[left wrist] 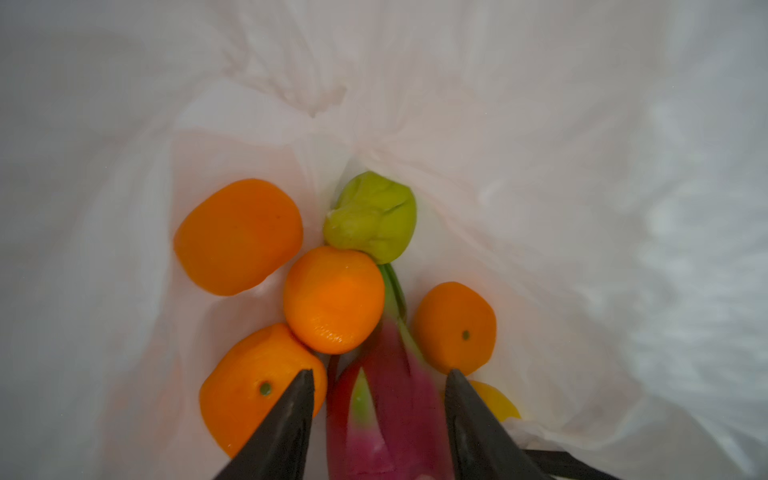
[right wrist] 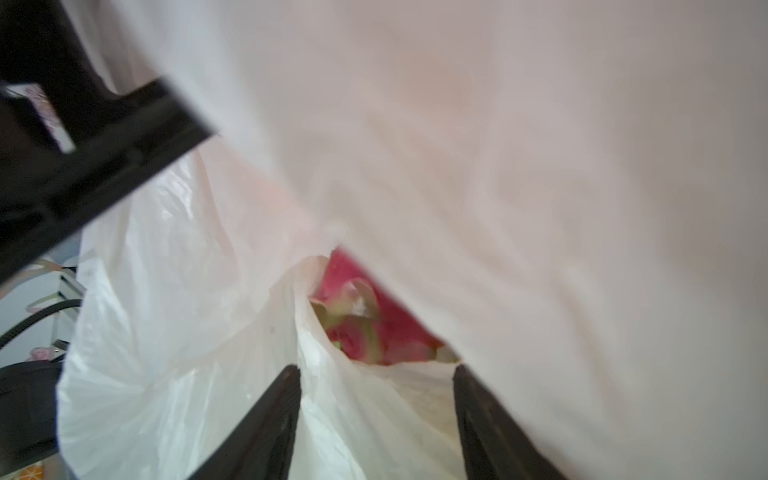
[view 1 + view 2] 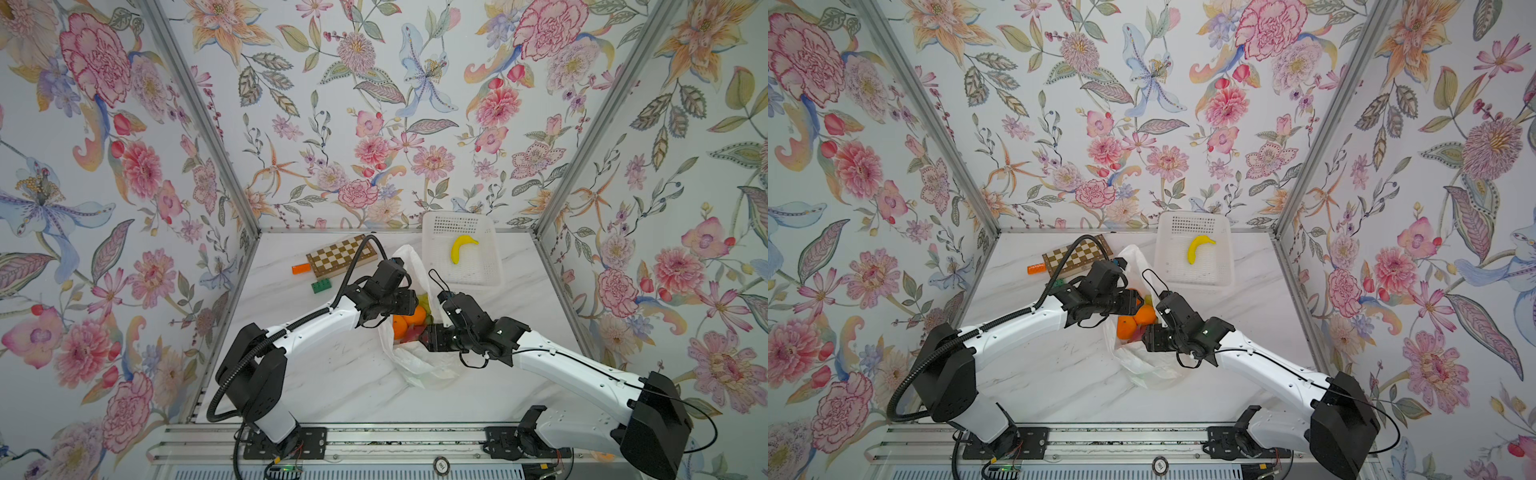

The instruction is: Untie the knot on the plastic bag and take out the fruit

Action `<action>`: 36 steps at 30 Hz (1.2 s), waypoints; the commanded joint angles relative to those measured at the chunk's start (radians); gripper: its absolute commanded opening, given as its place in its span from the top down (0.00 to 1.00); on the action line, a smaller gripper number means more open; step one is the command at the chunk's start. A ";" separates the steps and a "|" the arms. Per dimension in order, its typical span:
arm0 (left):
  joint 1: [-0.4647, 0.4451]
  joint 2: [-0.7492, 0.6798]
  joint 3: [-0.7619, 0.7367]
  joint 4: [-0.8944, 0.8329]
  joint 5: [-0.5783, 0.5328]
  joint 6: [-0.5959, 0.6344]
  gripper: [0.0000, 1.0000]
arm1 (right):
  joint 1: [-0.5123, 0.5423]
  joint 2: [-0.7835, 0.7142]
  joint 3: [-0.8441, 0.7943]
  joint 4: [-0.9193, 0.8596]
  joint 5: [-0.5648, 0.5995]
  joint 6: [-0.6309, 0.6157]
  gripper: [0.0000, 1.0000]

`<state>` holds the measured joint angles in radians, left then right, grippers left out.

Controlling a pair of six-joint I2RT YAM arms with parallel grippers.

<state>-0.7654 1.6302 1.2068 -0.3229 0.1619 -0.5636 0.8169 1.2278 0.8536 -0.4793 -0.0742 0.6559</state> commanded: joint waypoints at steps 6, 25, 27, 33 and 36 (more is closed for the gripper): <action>-0.053 -0.105 -0.250 -0.048 -0.144 -0.091 0.47 | 0.050 -0.086 -0.117 -0.261 0.040 0.029 0.39; -0.110 -0.074 -0.118 0.031 -0.191 -0.119 0.39 | 0.088 -0.087 0.083 -0.128 0.168 0.029 0.30; -0.110 -0.027 -0.089 0.038 -0.227 -0.110 0.38 | 0.087 -0.085 0.085 -0.080 0.175 0.036 0.29; -0.094 0.073 0.027 0.020 -0.365 -0.050 0.36 | 0.078 -0.100 0.068 0.007 0.179 0.053 0.24; -0.082 0.135 0.072 0.031 -0.374 -0.018 0.34 | 0.069 -0.112 0.059 0.053 0.152 0.064 0.21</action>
<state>-0.8589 1.7184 1.2278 -0.2920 -0.1459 -0.6289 0.8940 1.1385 0.9146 -0.4984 0.0837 0.7006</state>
